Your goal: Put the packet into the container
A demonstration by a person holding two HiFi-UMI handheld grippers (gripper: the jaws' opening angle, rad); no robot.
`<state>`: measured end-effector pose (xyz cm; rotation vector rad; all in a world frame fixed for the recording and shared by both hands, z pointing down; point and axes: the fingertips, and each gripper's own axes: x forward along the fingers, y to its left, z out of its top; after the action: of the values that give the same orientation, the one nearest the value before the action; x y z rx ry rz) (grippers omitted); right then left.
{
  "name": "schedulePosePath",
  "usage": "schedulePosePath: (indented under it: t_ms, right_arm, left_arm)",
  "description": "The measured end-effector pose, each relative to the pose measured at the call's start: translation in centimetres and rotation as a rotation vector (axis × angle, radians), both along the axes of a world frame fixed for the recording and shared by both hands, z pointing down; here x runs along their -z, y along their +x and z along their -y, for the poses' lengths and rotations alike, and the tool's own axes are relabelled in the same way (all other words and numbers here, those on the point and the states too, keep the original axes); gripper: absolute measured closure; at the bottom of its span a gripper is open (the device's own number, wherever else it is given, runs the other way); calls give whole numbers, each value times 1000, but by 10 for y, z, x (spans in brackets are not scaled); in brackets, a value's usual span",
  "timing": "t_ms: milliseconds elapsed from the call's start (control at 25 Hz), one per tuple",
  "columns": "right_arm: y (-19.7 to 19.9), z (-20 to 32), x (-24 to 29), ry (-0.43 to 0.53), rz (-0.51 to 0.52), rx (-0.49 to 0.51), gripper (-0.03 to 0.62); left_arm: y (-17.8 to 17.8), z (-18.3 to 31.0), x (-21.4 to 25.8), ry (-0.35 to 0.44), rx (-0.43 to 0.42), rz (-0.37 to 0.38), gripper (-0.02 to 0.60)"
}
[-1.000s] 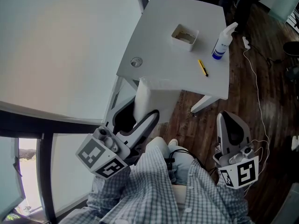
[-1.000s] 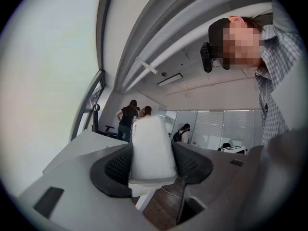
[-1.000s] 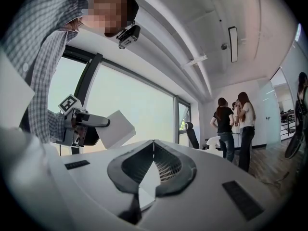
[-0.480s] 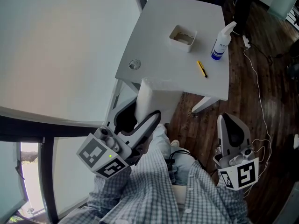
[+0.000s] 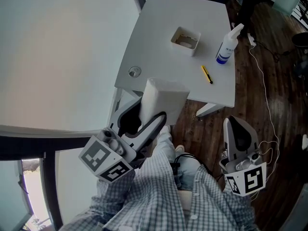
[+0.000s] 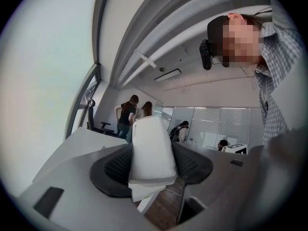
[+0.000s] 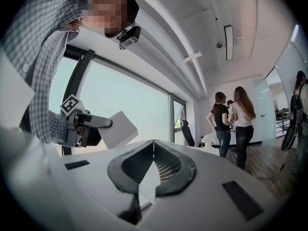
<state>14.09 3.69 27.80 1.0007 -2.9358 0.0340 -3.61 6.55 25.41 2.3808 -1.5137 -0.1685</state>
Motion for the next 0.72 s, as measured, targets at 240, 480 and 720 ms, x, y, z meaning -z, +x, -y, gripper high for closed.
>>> schedulePosePath:
  t_ms: [240, 480, 720]
  right_arm:
    - [-13, 20, -4, -15, -25, -2, 582]
    - [-22, 45, -5, -22, -37, -28, 582]
    - [-39, 70, -6, -31, -46, -57, 582]
  left_arm:
    - [-14, 25, -4, -12, -11, -14, 324]
    - [-26, 51, -8, -32, -40, -27, 324]
    - [-41, 81, -11, -43, -79, -32, 324]
